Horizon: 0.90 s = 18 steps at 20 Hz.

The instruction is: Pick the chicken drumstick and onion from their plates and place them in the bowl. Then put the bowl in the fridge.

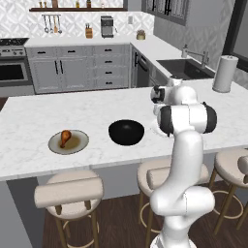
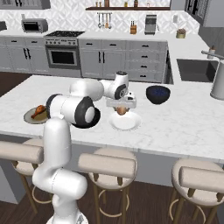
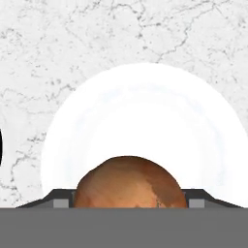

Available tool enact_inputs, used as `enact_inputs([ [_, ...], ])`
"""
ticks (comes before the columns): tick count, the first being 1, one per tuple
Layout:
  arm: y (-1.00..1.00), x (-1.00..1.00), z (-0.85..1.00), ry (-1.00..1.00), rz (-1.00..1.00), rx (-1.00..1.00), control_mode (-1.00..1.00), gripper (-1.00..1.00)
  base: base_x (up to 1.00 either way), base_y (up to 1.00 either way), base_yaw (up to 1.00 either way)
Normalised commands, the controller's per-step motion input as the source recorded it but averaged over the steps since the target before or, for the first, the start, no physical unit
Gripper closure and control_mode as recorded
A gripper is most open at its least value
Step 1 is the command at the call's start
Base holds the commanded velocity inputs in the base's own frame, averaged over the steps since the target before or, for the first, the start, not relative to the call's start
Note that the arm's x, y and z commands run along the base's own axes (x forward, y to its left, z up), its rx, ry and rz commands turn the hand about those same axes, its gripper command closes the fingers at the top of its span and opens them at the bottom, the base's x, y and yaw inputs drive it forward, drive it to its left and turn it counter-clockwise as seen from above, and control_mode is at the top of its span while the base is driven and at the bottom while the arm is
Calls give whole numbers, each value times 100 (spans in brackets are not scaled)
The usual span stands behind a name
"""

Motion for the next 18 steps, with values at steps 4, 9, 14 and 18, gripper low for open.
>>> enact_inputs([
  [4,93,-48,28,3,0,0,-100,100,0,0,0],
  [9,98,-12,21,4,0,0,-100,100,0,0,0],
  [14,96,-2,6,6,0,0,-100,100,0,0,0],
  [18,92,0,-2,13,0,0,-100,100,0,0,0],
])
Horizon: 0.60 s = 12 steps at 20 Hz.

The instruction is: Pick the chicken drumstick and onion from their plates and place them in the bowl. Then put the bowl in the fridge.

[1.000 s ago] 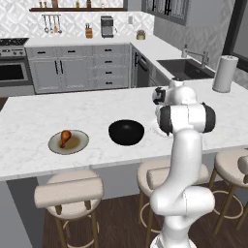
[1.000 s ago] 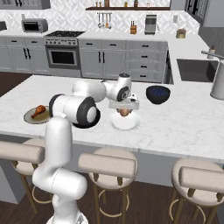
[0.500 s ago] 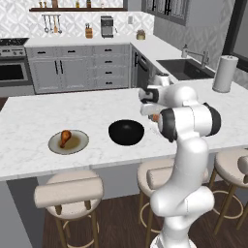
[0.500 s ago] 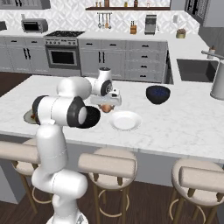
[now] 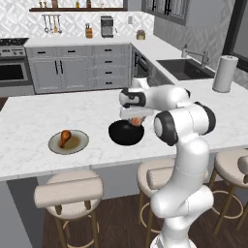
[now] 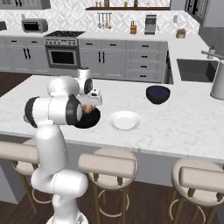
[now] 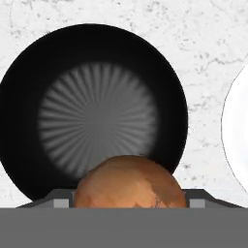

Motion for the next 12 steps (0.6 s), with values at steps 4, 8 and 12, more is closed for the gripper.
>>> enact_inputs([
  [4,45,0,-29,7,2,0,-100,100,0,0,0],
  [8,21,0,-49,0,1,0,-100,100,0,0,0],
  [12,18,0,-61,0,0,0,-100,100,0,0,0],
])
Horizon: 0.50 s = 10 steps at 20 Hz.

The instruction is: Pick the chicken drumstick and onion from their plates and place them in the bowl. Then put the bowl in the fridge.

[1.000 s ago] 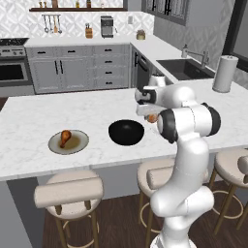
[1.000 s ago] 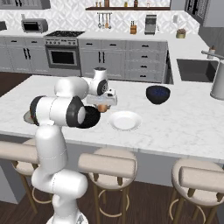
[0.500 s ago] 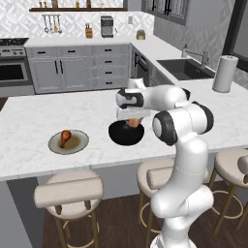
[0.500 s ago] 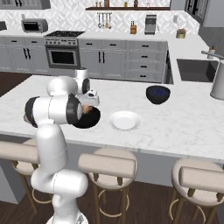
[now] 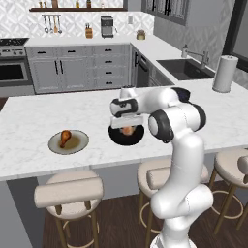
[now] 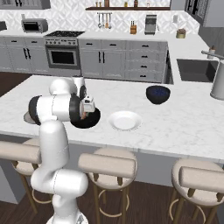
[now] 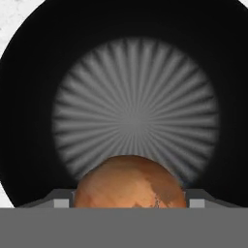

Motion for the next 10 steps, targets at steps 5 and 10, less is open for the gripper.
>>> enact_inputs([
  [5,6,0,-40,-5,0,0,-100,100,0,0,0],
  [10,0,0,-29,-8,0,0,-100,100,0,0,0],
])
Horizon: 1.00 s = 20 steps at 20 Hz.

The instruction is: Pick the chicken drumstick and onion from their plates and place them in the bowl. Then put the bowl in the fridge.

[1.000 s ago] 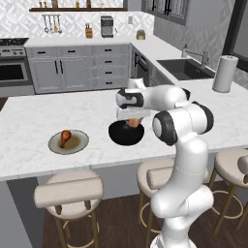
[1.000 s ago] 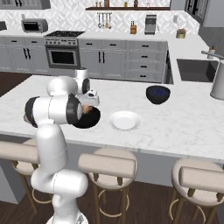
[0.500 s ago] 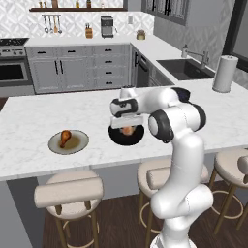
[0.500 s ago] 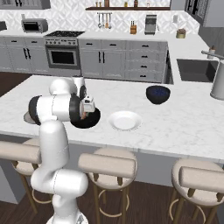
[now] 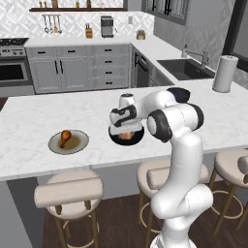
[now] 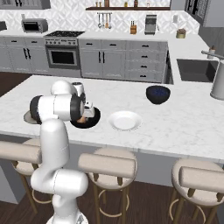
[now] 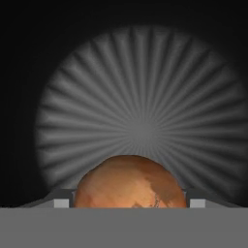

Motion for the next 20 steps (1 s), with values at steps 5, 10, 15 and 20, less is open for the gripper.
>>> enact_inputs([
  [5,1,0,-2,-1,0,0,-100,-100,0,0,0],
  [10,0,0,1,0,0,0,-100,-100,0,0,0],
  [15,0,-7,59,0,-5,0,-100,-100,0,0,0],
  [20,10,-56,75,0,-6,0,-100,-100,0,0,0],
])
